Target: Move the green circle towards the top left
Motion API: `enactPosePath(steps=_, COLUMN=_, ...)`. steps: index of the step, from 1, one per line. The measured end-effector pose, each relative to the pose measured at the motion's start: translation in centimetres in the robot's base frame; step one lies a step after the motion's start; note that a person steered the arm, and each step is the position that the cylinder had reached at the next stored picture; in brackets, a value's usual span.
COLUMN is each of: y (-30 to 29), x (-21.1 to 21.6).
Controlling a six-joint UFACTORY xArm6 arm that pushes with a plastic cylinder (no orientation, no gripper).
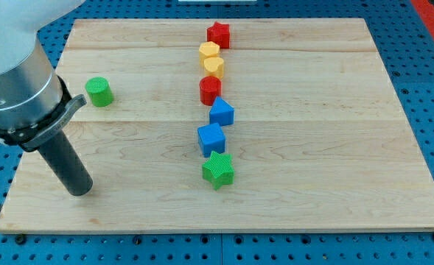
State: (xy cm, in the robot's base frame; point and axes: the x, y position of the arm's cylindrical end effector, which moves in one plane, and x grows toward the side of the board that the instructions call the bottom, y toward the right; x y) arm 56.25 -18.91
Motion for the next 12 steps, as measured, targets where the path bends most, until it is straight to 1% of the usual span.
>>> enactPosePath(steps=2, y=0.0, x=-0.8)
enactPosePath(steps=3, y=-2.7, x=-1.7)
enactPosePath(steps=4, y=-4.5, x=-5.7)
enactPosePath(steps=8, y=3.1, x=-25.7)
enactPosePath(steps=10, y=3.5, x=-20.8)
enactPosePath(steps=11, y=-0.4, x=-21.3)
enactPosePath(steps=12, y=1.3, x=-27.6)
